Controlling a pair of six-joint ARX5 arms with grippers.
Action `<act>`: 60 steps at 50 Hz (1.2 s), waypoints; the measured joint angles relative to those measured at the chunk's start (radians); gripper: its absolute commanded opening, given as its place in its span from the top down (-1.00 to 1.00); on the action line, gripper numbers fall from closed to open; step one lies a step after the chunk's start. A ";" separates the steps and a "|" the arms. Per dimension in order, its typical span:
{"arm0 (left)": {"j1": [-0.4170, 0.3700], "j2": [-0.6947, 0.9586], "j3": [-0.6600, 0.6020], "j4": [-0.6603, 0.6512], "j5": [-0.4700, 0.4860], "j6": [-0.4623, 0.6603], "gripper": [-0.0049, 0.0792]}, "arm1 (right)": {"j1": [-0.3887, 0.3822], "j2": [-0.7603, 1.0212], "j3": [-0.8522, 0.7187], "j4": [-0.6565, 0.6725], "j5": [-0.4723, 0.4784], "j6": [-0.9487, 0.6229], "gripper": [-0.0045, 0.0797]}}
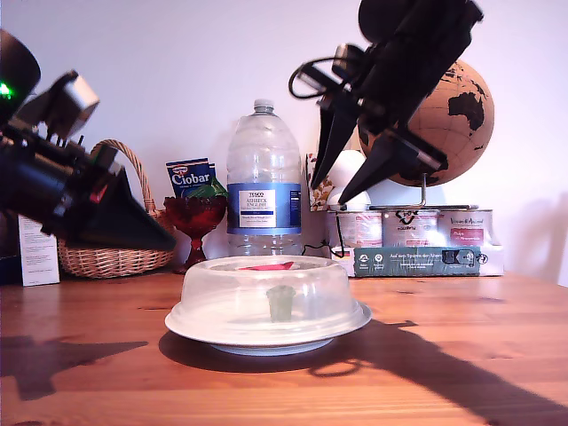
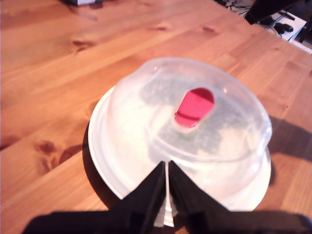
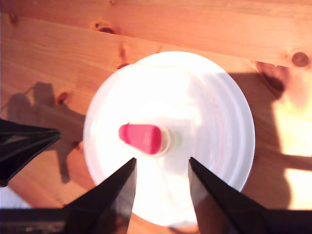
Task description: Lift the plastic dome with your right arm while removing the green coffee capsule from the plate using your left arm.
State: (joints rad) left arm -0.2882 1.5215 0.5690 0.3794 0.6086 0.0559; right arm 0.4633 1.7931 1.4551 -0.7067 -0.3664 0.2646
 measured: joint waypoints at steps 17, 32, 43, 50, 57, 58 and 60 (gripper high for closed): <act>-0.031 0.018 0.023 0.093 0.000 0.000 0.82 | 0.039 0.042 0.000 0.032 0.008 0.000 0.18; -0.107 0.043 0.082 0.096 0.002 0.000 0.84 | 0.036 0.042 0.000 0.052 0.011 0.003 0.18; -0.118 0.136 0.103 0.093 -0.003 0.000 0.84 | 0.048 0.042 0.000 0.079 0.010 0.005 0.17; -0.118 0.154 0.103 0.093 -0.031 0.011 0.84 | 0.049 0.042 0.000 0.093 0.010 0.008 0.18; -0.118 0.154 0.103 0.088 -0.054 0.015 0.84 | 0.049 0.051 0.000 0.101 0.010 0.023 0.18; -0.118 0.154 0.103 0.085 -0.054 0.015 0.84 | 0.049 0.055 0.000 0.101 0.008 0.023 0.18; -0.118 0.154 0.103 0.075 -0.058 0.015 0.85 | 0.050 0.066 0.001 0.101 0.006 0.024 0.18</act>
State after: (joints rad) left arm -0.4061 1.6753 0.6720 0.4545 0.5507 0.0711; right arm 0.5133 1.8591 1.4559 -0.6056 -0.3607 0.2886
